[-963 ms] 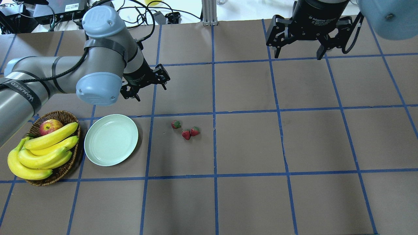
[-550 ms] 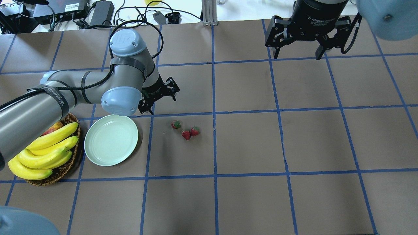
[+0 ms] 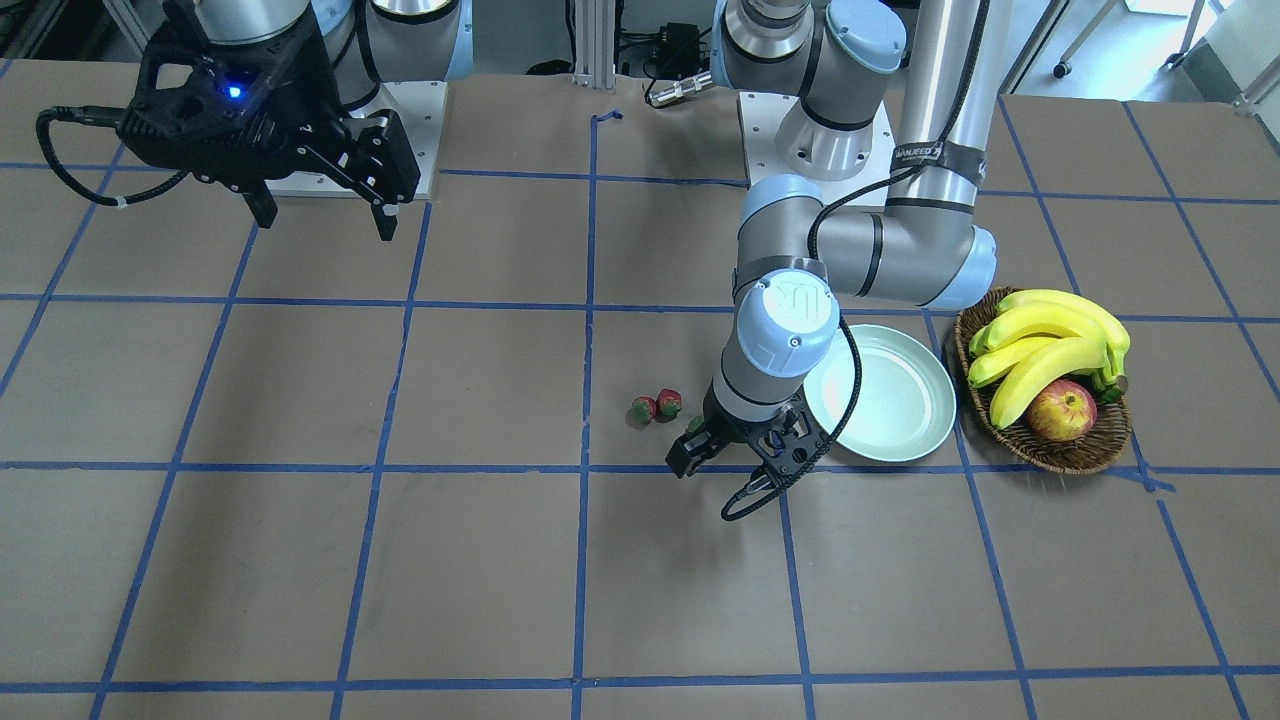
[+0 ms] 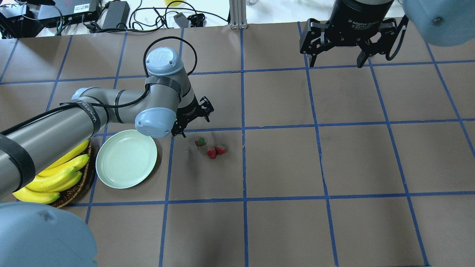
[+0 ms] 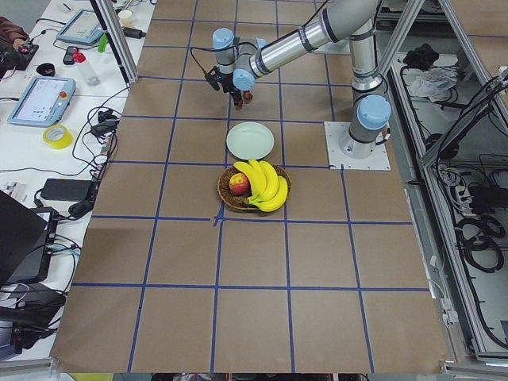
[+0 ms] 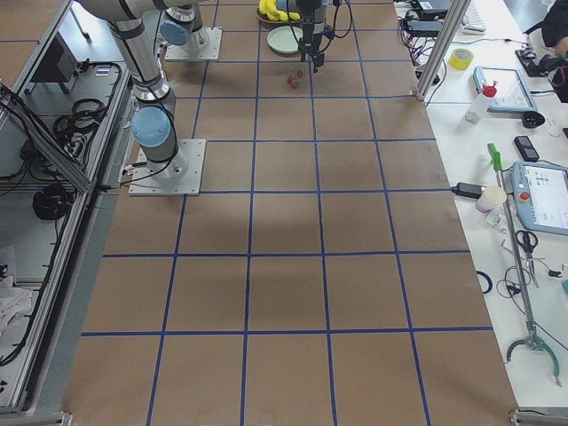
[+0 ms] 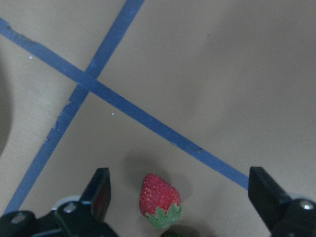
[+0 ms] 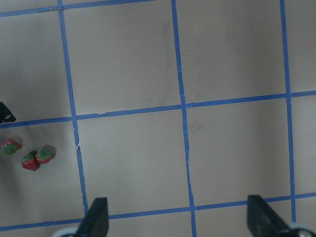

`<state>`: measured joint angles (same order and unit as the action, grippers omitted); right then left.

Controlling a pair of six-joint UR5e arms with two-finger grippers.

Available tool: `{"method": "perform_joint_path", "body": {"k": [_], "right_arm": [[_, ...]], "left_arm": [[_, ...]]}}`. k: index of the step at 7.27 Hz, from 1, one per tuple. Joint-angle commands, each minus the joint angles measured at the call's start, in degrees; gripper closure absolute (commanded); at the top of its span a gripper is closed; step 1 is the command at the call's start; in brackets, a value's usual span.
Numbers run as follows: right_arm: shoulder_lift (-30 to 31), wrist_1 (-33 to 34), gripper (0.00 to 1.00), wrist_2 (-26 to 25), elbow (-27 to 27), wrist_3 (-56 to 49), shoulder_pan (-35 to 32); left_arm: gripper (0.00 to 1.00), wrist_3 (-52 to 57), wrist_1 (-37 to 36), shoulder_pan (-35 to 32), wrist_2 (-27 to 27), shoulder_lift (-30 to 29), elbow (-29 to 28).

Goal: Collect all strawberries into plate
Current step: 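Lower the left gripper and close it on one strawberry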

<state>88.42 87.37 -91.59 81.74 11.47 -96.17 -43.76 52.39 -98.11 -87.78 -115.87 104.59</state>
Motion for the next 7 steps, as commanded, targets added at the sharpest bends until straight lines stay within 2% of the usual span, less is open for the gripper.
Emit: {"method": "perform_joint_path", "body": {"k": [1,3,6,7], "right_arm": [[0.1,0.1,0.00,0.1,0.0,0.0,-0.1],[0.0,0.2,0.00,0.1,0.1,0.0,-0.1],[0.0,1.4,0.00,1.2,0.2,0.0,-0.2],[0.0,1.4,0.00,1.2,0.2,0.0,-0.2]], "left_arm": [[0.10,0.2,0.1,-0.2,0.2,-0.9,0.2],[0.14,0.5,1.0,-0.2,-0.1,-0.2,0.2],[0.51,0.6,1.8,-0.2,0.3,-1.1,0.2],[0.57,0.8,2.2,-0.2,1.3,-1.0,0.2]]}}
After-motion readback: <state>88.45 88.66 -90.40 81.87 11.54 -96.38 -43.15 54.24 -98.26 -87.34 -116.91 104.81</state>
